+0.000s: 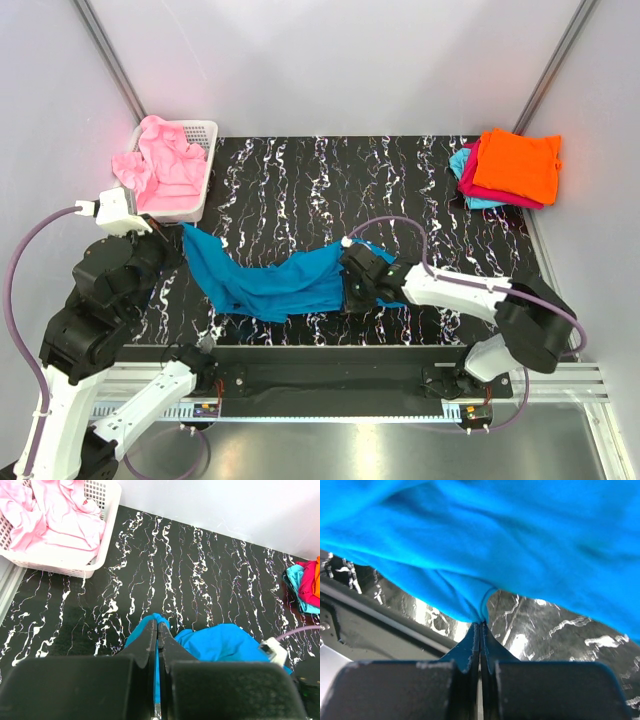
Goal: Fold and stack the t-shirts
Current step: Flatten the tshirt out
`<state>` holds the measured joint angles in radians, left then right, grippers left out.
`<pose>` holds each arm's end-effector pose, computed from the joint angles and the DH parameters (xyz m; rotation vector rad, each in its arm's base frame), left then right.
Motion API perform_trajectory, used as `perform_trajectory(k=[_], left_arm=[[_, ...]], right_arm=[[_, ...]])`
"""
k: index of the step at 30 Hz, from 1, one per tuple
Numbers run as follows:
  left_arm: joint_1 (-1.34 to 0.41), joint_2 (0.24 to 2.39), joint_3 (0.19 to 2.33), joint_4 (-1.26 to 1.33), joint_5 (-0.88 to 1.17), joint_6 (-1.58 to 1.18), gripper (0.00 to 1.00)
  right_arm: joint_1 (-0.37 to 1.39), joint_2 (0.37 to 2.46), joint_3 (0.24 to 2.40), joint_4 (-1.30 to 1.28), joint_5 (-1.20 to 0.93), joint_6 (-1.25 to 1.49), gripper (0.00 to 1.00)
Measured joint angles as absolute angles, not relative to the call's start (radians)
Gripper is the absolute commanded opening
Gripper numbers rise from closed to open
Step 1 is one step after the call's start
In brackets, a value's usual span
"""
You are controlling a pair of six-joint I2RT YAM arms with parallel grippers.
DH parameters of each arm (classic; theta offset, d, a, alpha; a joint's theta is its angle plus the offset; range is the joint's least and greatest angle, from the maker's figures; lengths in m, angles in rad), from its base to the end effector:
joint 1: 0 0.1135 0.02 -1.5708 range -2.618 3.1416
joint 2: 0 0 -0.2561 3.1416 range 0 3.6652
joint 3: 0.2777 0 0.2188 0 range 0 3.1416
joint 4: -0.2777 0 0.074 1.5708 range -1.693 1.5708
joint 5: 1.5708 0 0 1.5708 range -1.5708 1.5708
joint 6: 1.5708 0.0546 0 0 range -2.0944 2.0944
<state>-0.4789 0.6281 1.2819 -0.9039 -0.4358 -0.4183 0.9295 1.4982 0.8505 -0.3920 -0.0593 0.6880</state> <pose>0.0665 -0.0086 0.4090 -0.2517 1.7861 -0.2441 0.1592 0.2187 0.1790 -0.3539 2.7323 0.5985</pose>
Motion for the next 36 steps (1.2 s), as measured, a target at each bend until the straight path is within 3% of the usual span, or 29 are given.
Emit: perform_trajectory(k=[12, 21, 26, 29, 30, 36], left_arm=[[-0.479, 0.628, 1.282, -0.904, -0.443, -0.418, 0.00], [-0.479, 0.659, 1.349, -0.931, -0.496, -0.416, 0.00], [-0.479, 0.683, 1.395, -0.935, -0.510, -0.416, 0.00], [-0.479, 0.687, 1.398, -0.936, -0.508, -0.416, 0.00], [-0.479, 0.688, 1.398, -0.937, -0.508, -0.416, 0.00], [-0.479, 0.670, 1.368, -0.942, -0.501, -0.417, 0.00]], right_arm=[[0.929, 1.295, 1.056, -0.648, 0.094, 0.605, 0.00], [0.909, 1.166, 1.490, -0.971, 0.468, 0.429, 0.00], [0.859, 1.124, 1.654, -1.018, 0.569, 0.357, 0.00], [0.851, 1.115, 1.628, -1.019, 0.558, 0.353, 0.02], [0.851, 1.121, 1.588, -1.012, 0.546, 0.356, 0.14], [0.850, 1.213, 1.181, -0.923, 0.349, 0.418, 0.30]])
